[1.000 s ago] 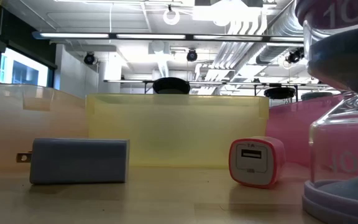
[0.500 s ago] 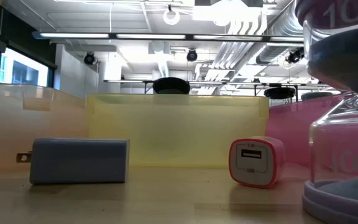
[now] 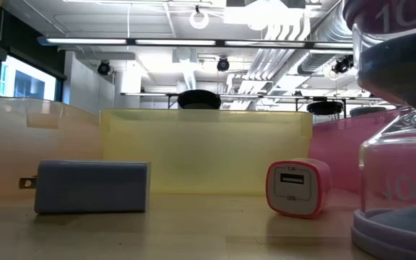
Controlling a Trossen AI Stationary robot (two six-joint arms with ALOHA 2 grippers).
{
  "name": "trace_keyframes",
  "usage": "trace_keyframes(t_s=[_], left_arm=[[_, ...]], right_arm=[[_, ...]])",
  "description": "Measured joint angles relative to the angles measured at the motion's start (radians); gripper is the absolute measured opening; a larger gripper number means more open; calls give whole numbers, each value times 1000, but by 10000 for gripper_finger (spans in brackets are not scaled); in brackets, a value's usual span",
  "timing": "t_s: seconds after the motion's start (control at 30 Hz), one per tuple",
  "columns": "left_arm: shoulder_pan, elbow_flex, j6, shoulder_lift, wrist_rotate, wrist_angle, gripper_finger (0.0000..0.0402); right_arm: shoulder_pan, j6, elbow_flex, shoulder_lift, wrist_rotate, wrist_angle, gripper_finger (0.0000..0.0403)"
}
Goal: Pick & Place Office items
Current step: Put the blue digital timer into the yellow bin
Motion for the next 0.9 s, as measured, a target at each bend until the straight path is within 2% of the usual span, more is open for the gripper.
trace_keyframes(t_s=[0.63,0.9], left_arm=[[-17,1,-26,-21,-13,-14,358],[-10,2,52,-22,-59,-16,358]], right_arm=[[0,-4,0,0,15,0,238],[-3,-7,0,0,14,-1,238]])
